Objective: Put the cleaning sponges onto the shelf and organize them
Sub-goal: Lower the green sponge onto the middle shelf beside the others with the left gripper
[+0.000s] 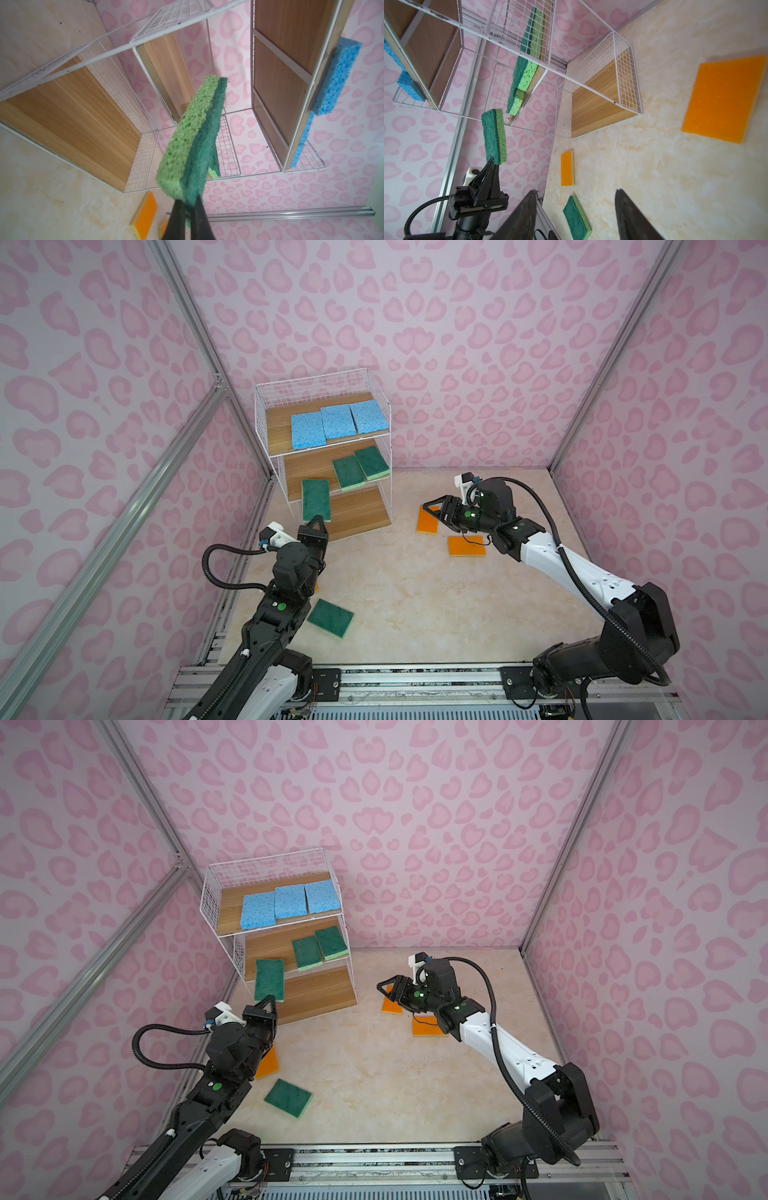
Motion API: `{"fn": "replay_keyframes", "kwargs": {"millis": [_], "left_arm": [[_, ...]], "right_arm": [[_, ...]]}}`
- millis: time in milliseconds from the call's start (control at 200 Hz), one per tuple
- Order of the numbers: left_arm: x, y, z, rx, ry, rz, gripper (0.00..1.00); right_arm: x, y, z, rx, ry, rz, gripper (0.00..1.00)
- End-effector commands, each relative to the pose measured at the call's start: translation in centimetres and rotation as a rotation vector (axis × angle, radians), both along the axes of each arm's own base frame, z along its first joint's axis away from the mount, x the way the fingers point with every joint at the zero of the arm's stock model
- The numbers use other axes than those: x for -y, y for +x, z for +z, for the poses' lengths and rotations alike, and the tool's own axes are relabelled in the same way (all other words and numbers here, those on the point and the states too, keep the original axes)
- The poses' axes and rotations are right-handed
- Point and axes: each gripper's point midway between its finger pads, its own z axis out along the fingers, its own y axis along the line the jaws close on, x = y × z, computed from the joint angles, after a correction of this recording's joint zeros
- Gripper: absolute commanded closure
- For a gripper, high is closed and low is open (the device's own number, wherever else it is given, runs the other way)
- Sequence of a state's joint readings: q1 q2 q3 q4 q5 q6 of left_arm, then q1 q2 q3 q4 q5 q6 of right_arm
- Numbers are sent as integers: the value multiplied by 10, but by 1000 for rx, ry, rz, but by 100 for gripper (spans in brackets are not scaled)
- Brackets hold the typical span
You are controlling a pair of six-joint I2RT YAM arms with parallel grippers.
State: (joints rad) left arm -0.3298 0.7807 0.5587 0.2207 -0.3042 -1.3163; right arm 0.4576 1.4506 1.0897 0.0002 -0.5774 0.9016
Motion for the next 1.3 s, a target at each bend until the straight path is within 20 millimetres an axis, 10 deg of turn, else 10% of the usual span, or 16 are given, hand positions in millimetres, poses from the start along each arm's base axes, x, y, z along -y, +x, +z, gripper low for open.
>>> {"fn": "replay_keyframes", "kwargs": {"millis": [0,1295], "left_arm": [[-2,9,17,52,-33,16,96],[9,116,15,-23,-101,-9,96]], "right_arm": [[1,3,2,18,20,13,39],[30,19,-15,-25,9,-41,40]]}}
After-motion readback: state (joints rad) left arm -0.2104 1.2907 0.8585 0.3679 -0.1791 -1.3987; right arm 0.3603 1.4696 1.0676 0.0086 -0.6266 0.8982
